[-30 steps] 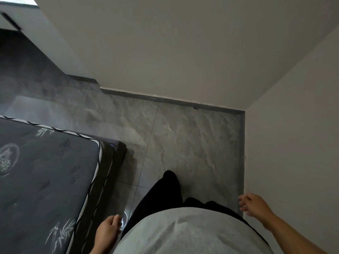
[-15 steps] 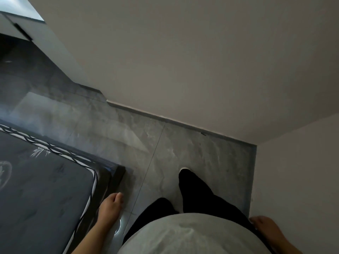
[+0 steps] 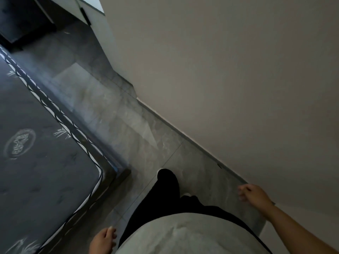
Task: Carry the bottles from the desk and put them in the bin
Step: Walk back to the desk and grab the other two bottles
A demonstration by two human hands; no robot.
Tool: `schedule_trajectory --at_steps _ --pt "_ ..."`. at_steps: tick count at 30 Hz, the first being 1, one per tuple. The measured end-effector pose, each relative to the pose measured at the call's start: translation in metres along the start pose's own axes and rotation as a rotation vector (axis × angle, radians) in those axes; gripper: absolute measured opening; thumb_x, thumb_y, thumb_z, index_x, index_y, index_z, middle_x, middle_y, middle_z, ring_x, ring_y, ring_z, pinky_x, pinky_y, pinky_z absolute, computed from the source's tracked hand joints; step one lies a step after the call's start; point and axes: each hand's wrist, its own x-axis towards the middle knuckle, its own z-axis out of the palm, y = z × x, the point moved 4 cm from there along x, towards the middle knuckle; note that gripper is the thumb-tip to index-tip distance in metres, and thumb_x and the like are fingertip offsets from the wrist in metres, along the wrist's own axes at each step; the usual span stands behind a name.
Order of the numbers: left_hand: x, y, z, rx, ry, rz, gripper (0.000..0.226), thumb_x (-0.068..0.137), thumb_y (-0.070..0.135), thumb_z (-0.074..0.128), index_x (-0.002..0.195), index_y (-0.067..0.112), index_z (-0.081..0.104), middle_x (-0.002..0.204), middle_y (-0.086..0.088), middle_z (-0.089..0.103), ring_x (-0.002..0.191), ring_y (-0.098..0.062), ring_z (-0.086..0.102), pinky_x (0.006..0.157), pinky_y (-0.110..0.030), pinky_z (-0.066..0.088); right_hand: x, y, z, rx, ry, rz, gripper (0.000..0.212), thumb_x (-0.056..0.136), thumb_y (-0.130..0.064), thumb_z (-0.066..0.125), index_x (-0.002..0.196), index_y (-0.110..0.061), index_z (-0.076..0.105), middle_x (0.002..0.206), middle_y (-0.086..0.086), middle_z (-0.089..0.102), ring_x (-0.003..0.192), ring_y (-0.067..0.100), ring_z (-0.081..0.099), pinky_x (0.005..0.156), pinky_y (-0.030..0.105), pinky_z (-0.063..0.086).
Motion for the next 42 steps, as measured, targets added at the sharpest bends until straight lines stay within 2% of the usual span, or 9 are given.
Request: schedule_trajectory --at_steps 5,13,16,20,24,27,34,38,42 --pt "0.038 0.038 -0.011 -0.131 0.023 -0.051 0.024 0.092 0.011 0.052 0.081 -0.004 0.067 0.075 -0.022 0.065 0.056 -0.025 0.052 0.060 -0.030 0.042 0.029 -0.054 0.018 -0.118 -0.063 0.004 0.032 0.099 -0.001 0.035 0.112 0.021 0.054 0.094 0.025 0.056 0.061 0.024 0.048 0.040 0.014 0.042" --pt "0.090 0.130 -0.038 -0.222 0.027 0.046 0.025 0.094 0.013 0.046 0.076 0.009 0.063 0.071 -0.009 0.062 0.055 -0.021 0.051 0.062 -0.032 0.039 0.072 -0.122 0.024 -0.325 -0.074 0.011 0.030 0.096 -0.006 0.046 0.074 0.001 0.065 0.083 0.019 0.062 0.067 0.020 0.052 0.056 0.024 0.037" --pt "0.111 0.155 -0.047 -0.242 0.057 0.044 0.027 0.093 0.012 0.047 0.071 0.013 0.062 0.071 -0.008 0.063 0.054 -0.022 0.052 0.061 -0.033 0.039 0.096 -0.160 0.029 -0.366 -0.083 -0.010 0.027 0.094 -0.002 0.048 0.087 0.015 0.069 0.093 0.030 0.069 0.074 0.022 0.056 0.053 0.020 0.042" --pt "0.136 0.177 -0.055 -0.265 0.092 -0.002 0.026 0.094 0.012 0.046 0.076 0.008 0.064 0.073 -0.010 0.064 0.055 -0.023 0.054 0.056 -0.032 0.038 0.135 -0.231 0.044 -0.397 -0.121 -0.046 0.029 0.094 -0.005 0.047 0.093 0.017 0.066 0.100 0.032 0.068 0.087 0.037 0.065 0.073 0.034 0.046" --pt "0.144 0.185 -0.060 -0.343 0.148 -0.109 0.025 0.094 0.010 0.046 0.084 -0.001 0.066 0.076 -0.017 0.064 0.057 -0.025 0.052 0.060 -0.032 0.038 0.157 -0.318 0.066 -0.374 -0.179 -0.080 0.026 0.096 -0.004 0.041 0.103 0.011 0.061 0.076 0.015 0.062 0.063 0.024 0.054 0.063 0.031 0.039" --pt "0.147 0.189 -0.067 -0.411 0.172 -0.174 0.025 0.094 0.007 0.047 0.088 -0.007 0.066 0.078 -0.020 0.062 0.060 -0.026 0.049 0.055 -0.031 0.037 0.167 -0.388 0.088 -0.401 -0.217 -0.180 0.029 0.097 -0.005 0.038 0.108 0.012 0.059 0.083 0.016 0.059 0.064 0.023 0.054 0.057 0.026 0.038" --pt "0.175 0.188 -0.102 -0.544 0.241 -0.338 0.025 0.093 0.007 0.048 0.087 -0.011 0.065 0.074 -0.020 0.060 0.053 -0.021 0.045 0.052 -0.026 0.033 0.182 -0.493 0.152 -0.488 -0.280 -0.246 0.029 0.098 -0.005 0.037 0.107 0.010 0.060 0.086 0.017 0.059 0.062 0.019 0.053 0.055 0.024 0.038" --pt "0.217 0.203 -0.143 -0.568 0.300 -0.356 0.023 0.092 0.006 0.051 0.083 -0.008 0.066 0.074 -0.021 0.062 0.055 -0.023 0.049 0.046 -0.027 0.041 0.194 -0.525 0.186 -0.486 -0.268 -0.203 0.026 0.098 -0.008 0.037 0.100 0.003 0.061 0.074 0.009 0.059 0.058 0.018 0.053 0.054 0.024 0.035" --pt "0.266 0.229 -0.192 -0.578 0.257 -0.312 0.023 0.094 0.009 0.048 0.087 -0.005 0.065 0.078 -0.020 0.061 0.052 -0.022 0.046 0.050 -0.026 0.035 0.193 -0.553 0.215 -0.480 -0.269 -0.159 0.024 0.098 -0.007 0.038 0.091 0.000 0.060 0.071 0.011 0.059 0.056 0.019 0.049 0.052 0.025 0.030"
